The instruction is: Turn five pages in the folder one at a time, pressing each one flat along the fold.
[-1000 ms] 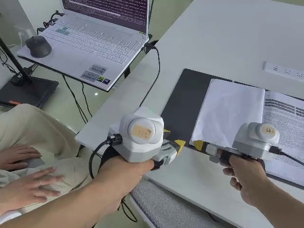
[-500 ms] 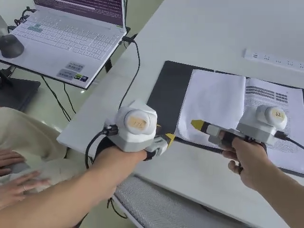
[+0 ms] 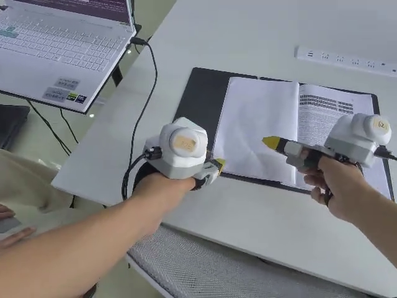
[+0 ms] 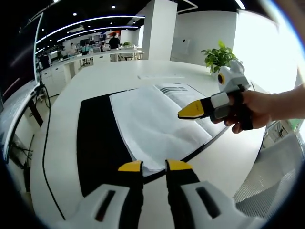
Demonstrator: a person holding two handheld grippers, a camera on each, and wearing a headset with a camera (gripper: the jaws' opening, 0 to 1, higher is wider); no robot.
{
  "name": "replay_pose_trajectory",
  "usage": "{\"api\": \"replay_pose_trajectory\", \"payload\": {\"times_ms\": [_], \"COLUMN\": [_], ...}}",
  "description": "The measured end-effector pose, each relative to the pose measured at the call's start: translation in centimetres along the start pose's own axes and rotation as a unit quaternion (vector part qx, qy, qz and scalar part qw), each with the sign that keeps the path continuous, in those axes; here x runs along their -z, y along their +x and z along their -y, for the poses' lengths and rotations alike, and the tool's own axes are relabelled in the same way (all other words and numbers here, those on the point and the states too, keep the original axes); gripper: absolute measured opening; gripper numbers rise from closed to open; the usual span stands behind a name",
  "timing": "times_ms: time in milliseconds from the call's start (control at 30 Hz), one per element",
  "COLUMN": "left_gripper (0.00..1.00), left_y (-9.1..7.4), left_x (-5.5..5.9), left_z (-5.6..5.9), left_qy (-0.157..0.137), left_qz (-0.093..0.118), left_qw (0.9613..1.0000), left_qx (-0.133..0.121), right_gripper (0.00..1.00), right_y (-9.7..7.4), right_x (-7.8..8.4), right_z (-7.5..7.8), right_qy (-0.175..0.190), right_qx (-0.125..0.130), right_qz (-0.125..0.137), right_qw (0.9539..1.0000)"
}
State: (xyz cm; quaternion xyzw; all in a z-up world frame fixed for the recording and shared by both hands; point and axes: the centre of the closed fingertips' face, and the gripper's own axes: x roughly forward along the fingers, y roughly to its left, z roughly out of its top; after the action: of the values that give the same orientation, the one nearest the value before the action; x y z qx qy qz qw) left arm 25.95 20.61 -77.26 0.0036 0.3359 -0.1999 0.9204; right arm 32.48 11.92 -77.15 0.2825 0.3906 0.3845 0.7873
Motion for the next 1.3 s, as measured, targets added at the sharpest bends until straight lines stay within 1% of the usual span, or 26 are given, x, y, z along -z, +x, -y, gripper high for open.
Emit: {"api": "replay_pose_trajectory", "payload": {"times_ms": [67, 133, 167, 267, 333, 367, 467, 567, 633, 667, 733, 800, 833, 867, 933, 1000, 1033, 1133, 1300], "left_gripper": [0.14, 0.1, 0.08, 0.09, 0.09, 0.08, 0.05, 0.04, 0.03, 0.02, 0.0, 0.0, 0.0, 0.0, 0.0, 0.0, 0.0, 0.0, 0.0], "left_y": [0.6, 1.2, 1.8, 2.8, 3.3, 3.6, 3.9, 3.9, 4.1, 4.0, 4.0, 4.0, 4.1, 4.1, 4.1, 4.1, 4.1, 4.1, 4.0], "left_x": [-0.1, -0.1, 0.1, 0.4, 0.5, 0.8, 1.2, 1.8, 2.3, 2.2, 2.1, 2.1, 2.1, 2.1, 2.1, 2.1, 2.1, 2.1, 2.1], "left_z": [0.0, -0.2, -0.4, -0.7, -0.7, -0.8, -0.9, -0.9, -1.0, -1.2, -1.6, -1.6, -1.6, -1.5, -1.5, -1.6, -1.6, -1.6, -1.6], "left_qy": [0.002, 0.001, 0.002, -0.008, -0.007, -0.01, -0.014, -0.024, -0.023, -0.023, -0.026, -0.032, -0.031, -0.019, -0.017, -0.019, -0.017, -0.021, -0.018], "left_qz": [0.003, 0.003, -0.001, -0.006, -0.005, -0.009, -0.014, -0.016, -0.014, -0.008, -0.005, -0.003, -0.003, -0.003, -0.003, 0.0, 0.001, 0.004, 0.003], "left_qw": [1.0, 1.0, 0.9999, 0.9998, 0.9998, 0.9997, 0.9994, 0.999, 0.9989, 0.9988, 0.9983, 0.9982, 0.9982, 0.9984, 0.9983, 0.9982, 0.9982, 0.9982, 0.9981], "left_qx": [-0.004, -0.005, -0.01, -0.018, -0.019, -0.022, -0.028, -0.033, -0.038, -0.043, -0.052, -0.05, -0.051, -0.052, -0.055, -0.057, -0.057, -0.057, -0.06], "right_gripper": [0.07, 0.07, 0.07, 0.08, 0.08, 0.07, 0.07, 0.07, 0.07, 0.07, 0.06, 0.06, 0.06, 0.05, 0.05, 0.02, 0.0, 0.0, 0.0], "right_y": [-0.1, -0.2, -0.2, -0.3, -0.2, -0.2, 0.1, 0.4, 0.7, 0.8, 0.9, 1.0, 1.1, 1.2, 1.4, 1.7, 1.8, 2.2, 2.8], "right_x": [-0.3, -0.7, -1.0, -1.7, -2.3, -2.5, -3.0, -3.2, -3.4, -3.7, -3.9, -4.4, -4.5, -4.7, -5.2, -5.7, -6.0, -6.8, -8.3], "right_z": [0.4, 0.9, 1.2, 1.8, 2.1, 2.4, 2.8, 3.1, 3.9, 4.2, 4.6, 4.9, 5.1, 5.2, 5.5, 6.2, 6.7, 7.3, 7.9], "right_qy": [0.003, 0.006, 0.01, 0.017, 0.026, 0.03, 0.05, 0.077, 0.082, 0.089, 0.103, 0.1, 0.101, 0.101, 0.099, 0.098, 0.099, 0.112, 0.116], "right_qx": [-0.001, -0.001, -0.003, -0.006, -0.014, -0.016, -0.026, -0.038, -0.036, -0.036, -0.036, -0.027, -0.025, -0.024, -0.015, -0.007, 0.003, 0.0, 0.003], "right_qz": [0.002, 0.001, 0.0, 0.0, 0.002, 0.002, 0.001, -0.006, -0.006, -0.005, -0.003, 0.001, -0.002, -0.001, 0.003, 0.001, 0.0, 0.003, 0.01], "right_qw": [1.0, 1.0, 0.9999, 0.9998, 0.9996, 0.9994, 0.9984, 0.9962, 0.9959, 0.9954, 0.994, 0.9946, 0.9946, 0.9946, 0.995, 0.9951, 0.9951, 0.9937, 0.9932]}}
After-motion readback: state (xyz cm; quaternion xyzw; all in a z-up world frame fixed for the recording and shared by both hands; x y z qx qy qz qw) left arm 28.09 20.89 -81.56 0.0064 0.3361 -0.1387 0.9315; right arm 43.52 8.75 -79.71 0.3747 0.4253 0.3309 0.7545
